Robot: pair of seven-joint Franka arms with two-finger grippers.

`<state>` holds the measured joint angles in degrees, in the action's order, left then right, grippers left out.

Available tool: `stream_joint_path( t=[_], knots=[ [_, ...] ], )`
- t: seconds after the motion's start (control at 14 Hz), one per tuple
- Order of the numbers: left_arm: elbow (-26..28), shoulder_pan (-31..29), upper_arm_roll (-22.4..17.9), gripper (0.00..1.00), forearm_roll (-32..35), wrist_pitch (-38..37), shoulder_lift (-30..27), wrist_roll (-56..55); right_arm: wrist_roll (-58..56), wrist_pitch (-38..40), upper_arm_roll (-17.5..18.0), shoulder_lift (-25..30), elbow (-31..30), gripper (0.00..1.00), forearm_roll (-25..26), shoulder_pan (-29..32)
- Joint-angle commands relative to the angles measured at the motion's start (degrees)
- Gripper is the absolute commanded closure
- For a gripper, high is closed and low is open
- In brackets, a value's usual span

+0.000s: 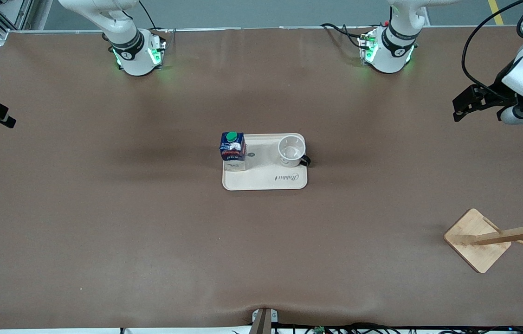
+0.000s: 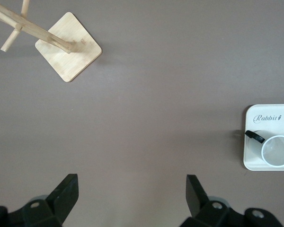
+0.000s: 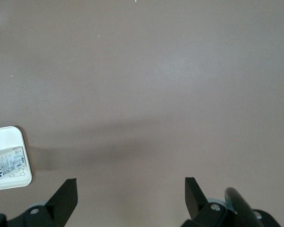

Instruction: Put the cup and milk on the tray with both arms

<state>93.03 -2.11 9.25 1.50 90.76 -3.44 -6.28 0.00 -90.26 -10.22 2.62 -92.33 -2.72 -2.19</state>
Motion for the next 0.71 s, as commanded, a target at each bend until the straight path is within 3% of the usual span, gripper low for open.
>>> stream_joint_path(
  t=[0.0, 0.64],
  knots=[
    [-2.8, -0.4, 0.2, 0.00, -0.3, -1.7, 0.7, 0.6, 1.1, 0.7, -0.1, 0.4, 1.0, 0.00, 1.0, -0.1],
    [-4.5, -0.4, 0.2, 0.00, -0.5, -2.6, 0.8, 0.3, 1.1, 0.9, -0.2, 0.3, 1.1, 0.00, 0.6, 0.0]
  ],
)
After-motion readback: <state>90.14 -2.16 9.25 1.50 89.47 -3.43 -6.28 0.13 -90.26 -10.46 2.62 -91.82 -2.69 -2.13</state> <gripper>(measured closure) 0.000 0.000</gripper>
